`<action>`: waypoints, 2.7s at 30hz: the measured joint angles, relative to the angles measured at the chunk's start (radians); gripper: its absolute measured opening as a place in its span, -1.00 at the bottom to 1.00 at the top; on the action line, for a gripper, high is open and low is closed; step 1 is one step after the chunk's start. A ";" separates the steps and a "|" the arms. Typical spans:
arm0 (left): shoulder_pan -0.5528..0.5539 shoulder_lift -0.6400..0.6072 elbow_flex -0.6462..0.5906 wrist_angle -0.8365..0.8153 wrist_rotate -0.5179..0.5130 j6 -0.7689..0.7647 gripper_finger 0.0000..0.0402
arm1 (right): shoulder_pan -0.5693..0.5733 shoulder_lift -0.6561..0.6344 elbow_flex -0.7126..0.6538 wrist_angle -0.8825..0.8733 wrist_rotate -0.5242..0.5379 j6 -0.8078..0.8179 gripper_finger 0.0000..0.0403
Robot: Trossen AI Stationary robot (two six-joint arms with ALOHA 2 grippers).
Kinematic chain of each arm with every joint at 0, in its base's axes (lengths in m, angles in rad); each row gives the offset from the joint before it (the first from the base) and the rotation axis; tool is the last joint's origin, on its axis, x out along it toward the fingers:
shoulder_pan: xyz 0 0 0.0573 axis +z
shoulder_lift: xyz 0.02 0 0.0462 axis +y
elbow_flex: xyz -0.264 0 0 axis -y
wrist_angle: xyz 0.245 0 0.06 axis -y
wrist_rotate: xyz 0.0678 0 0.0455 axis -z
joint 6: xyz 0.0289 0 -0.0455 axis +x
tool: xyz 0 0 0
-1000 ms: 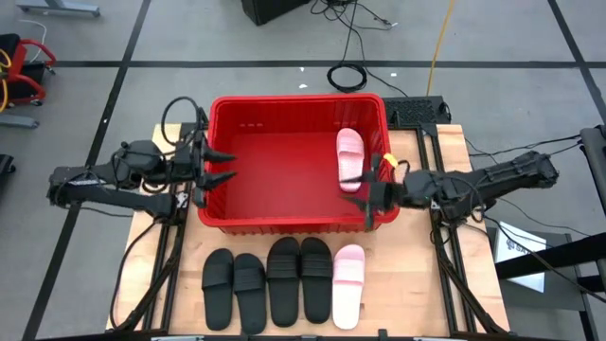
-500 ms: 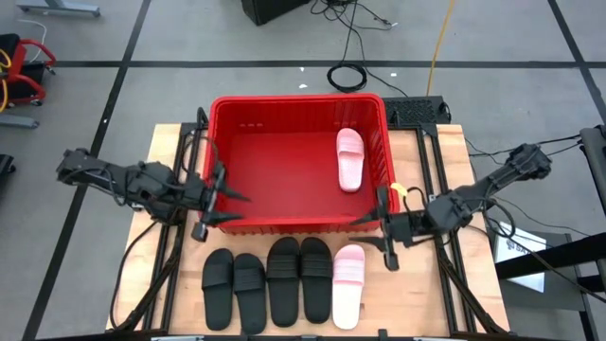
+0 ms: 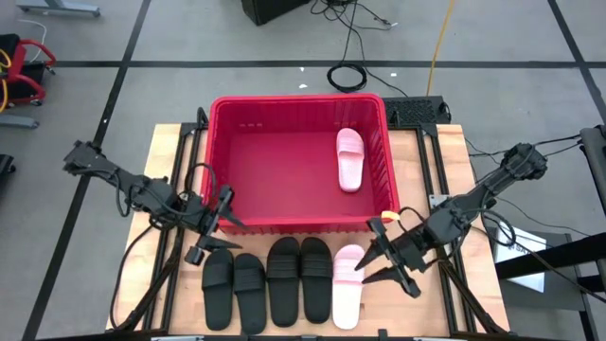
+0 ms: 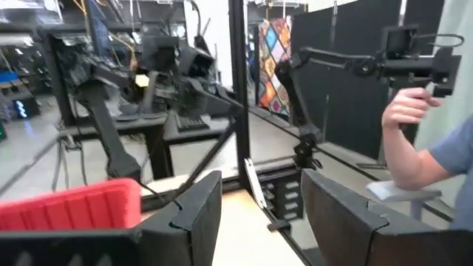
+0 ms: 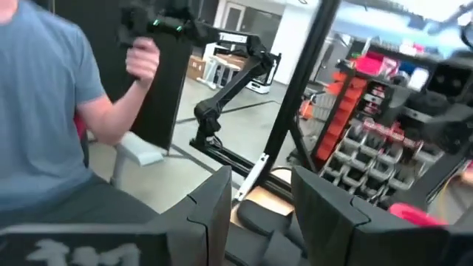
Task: Pick and place slides into bin
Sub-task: Put the pink slipper into the red bin
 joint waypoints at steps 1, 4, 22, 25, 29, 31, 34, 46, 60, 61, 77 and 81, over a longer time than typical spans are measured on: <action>-0.010 0.000 0.000 -0.018 0.000 -0.003 -0.06 | 0.000 0.004 -0.006 0.011 0.000 0.029 -0.35; -0.051 0.010 0.000 -0.056 -0.005 0.004 -0.06 | -0.001 0.027 -0.027 0.060 0.004 0.067 -0.35; -0.293 0.084 0.042 -0.022 -0.320 0.010 -0.06 | 0.217 0.332 0.313 -0.219 0.610 0.150 -0.35; -0.335 0.084 0.049 -0.042 -0.322 0.009 -0.06 | 0.240 0.405 0.415 -0.317 0.685 0.193 -0.35; -0.383 0.085 0.048 -0.052 -0.360 0.007 -0.06 | 0.247 0.473 0.493 -0.425 0.693 0.274 -0.35; -0.400 0.084 0.048 -0.059 -0.388 0.000 -0.06 | 0.245 0.493 0.500 -0.482 0.722 0.335 -0.35; -0.417 0.084 0.048 -0.074 -0.426 0.000 -0.06 | 0.239 0.505 0.501 -0.565 0.755 0.421 -0.35; -0.455 0.068 0.048 -0.089 -0.454 -0.003 -0.06 | 0.219 0.559 0.501 -0.800 0.706 0.681 -0.35; -0.454 0.064 0.048 -0.109 -0.482 -0.011 -0.06 | 0.219 0.729 0.736 -1.119 0.637 0.804 -0.35; -0.454 0.064 0.048 -0.110 -0.482 -0.011 -0.06 | 0.219 0.752 0.775 -1.157 0.639 0.807 -0.35; -0.455 0.064 0.048 -0.125 -0.482 -0.040 -0.06 | 0.240 0.906 0.944 -1.536 0.589 1.118 -0.35; -0.455 0.064 0.048 -0.123 -0.482 -0.040 -0.06 | 0.238 0.908 0.944 -1.565 0.545 1.192 -0.35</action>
